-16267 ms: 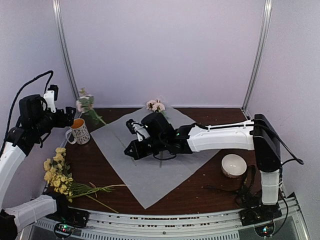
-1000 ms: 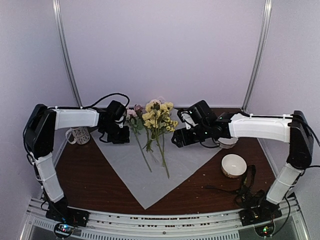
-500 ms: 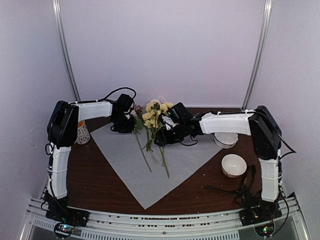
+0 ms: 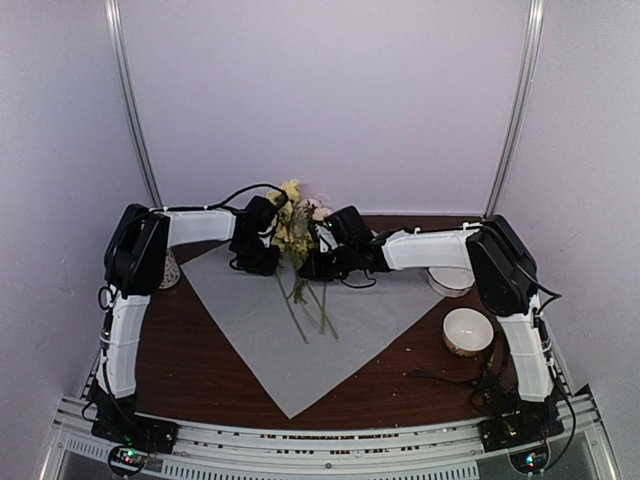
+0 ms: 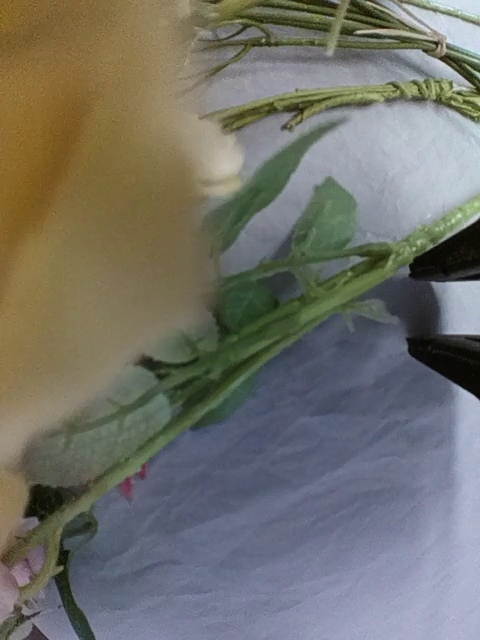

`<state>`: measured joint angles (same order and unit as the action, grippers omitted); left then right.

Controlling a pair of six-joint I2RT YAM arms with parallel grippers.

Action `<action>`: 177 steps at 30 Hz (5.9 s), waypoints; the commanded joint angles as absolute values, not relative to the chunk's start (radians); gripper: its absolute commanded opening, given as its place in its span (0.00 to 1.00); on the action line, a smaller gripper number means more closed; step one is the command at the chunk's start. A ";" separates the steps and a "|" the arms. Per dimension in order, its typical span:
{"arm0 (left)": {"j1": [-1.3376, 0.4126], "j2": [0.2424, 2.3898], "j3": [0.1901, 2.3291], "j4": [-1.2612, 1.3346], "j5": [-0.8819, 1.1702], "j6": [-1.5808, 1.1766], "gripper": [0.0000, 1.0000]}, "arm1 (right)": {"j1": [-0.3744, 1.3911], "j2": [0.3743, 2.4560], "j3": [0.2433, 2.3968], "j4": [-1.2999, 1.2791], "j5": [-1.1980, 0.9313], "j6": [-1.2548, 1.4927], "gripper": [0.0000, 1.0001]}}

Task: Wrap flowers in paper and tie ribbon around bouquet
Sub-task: Adjust the fake flower on the flattened wrapping paper, then pick up the flattened wrapping paper from the center of the board, then pass from the left arm to the right, then fold the flattened wrapping paper at the center of the board.

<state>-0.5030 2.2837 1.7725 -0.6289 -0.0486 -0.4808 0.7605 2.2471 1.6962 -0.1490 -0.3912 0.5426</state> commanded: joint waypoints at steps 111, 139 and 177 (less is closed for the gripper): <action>-1.094 1.445 0.757 -0.151 0.085 0.569 0.00 | 1.249 1.732 0.529 0.810 0.046 -0.533 0.61; -1.038 1.201 0.674 0.052 -0.104 0.096 0.66 | 1.293 1.540 0.639 0.101 -0.162 -0.521 0.00; -0.833 1.336 0.607 0.505 -0.406 0.017 0.98 | 0.958 1.643 0.957 0.038 -0.492 -0.008 0.00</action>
